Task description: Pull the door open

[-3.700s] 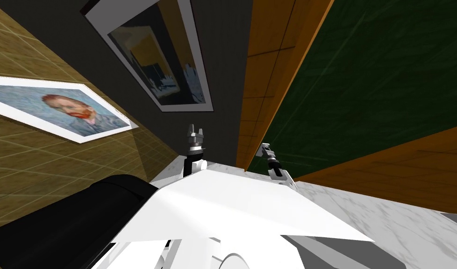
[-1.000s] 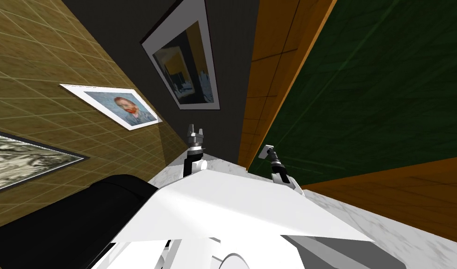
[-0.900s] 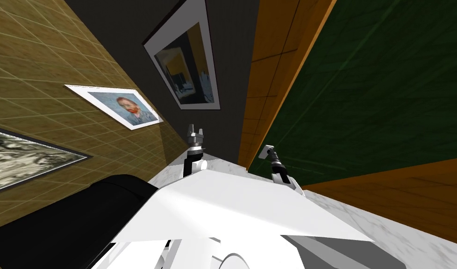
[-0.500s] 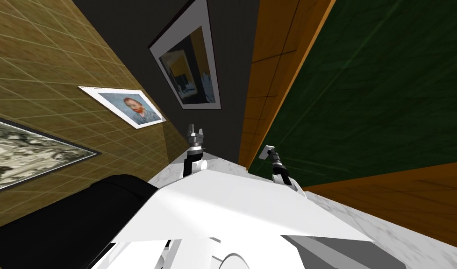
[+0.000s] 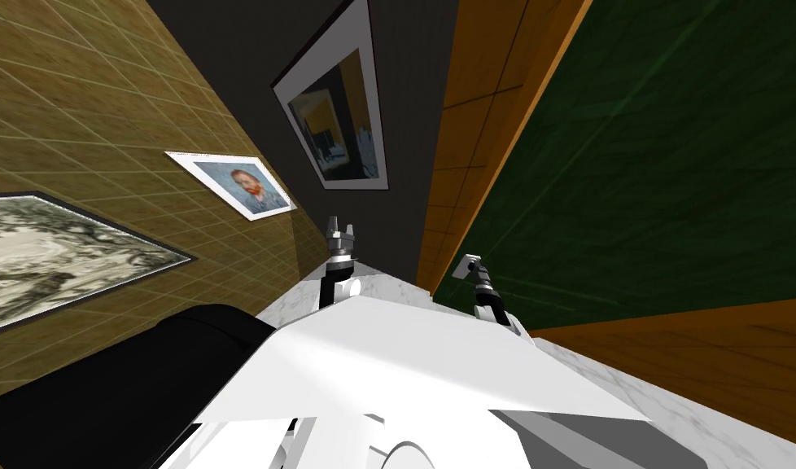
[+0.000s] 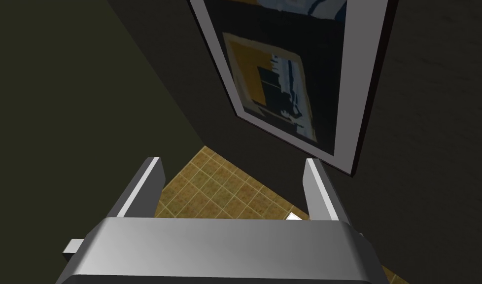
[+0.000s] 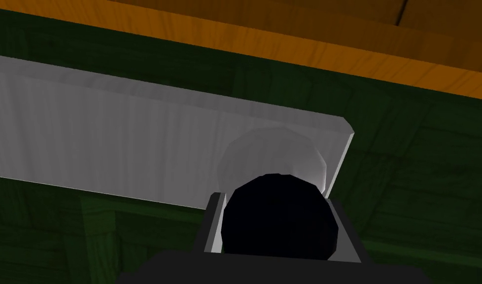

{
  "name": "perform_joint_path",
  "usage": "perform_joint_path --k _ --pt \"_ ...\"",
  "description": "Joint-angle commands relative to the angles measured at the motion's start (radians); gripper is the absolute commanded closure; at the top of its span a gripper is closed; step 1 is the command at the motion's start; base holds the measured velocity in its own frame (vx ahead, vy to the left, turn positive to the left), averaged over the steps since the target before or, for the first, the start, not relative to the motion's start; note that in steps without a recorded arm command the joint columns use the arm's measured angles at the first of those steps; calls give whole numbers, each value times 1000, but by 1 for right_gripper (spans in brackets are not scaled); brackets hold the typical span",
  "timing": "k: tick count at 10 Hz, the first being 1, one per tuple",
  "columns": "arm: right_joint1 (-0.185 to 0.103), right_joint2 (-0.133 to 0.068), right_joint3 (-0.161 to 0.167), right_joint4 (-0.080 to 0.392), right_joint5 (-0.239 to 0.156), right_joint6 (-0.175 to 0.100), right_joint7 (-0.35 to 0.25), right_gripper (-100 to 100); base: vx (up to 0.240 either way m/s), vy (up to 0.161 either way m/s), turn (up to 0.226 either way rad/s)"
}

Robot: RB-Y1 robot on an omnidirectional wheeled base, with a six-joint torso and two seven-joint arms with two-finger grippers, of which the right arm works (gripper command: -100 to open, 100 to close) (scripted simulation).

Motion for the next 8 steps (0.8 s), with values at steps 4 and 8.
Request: perform_joint_path --k 4,8 --pt "18 0 17 -26 -53 1 -96 100 -29 -16 66" --pt "45 -7 28 -50 -128 5 -213 100 -42 -20 81"
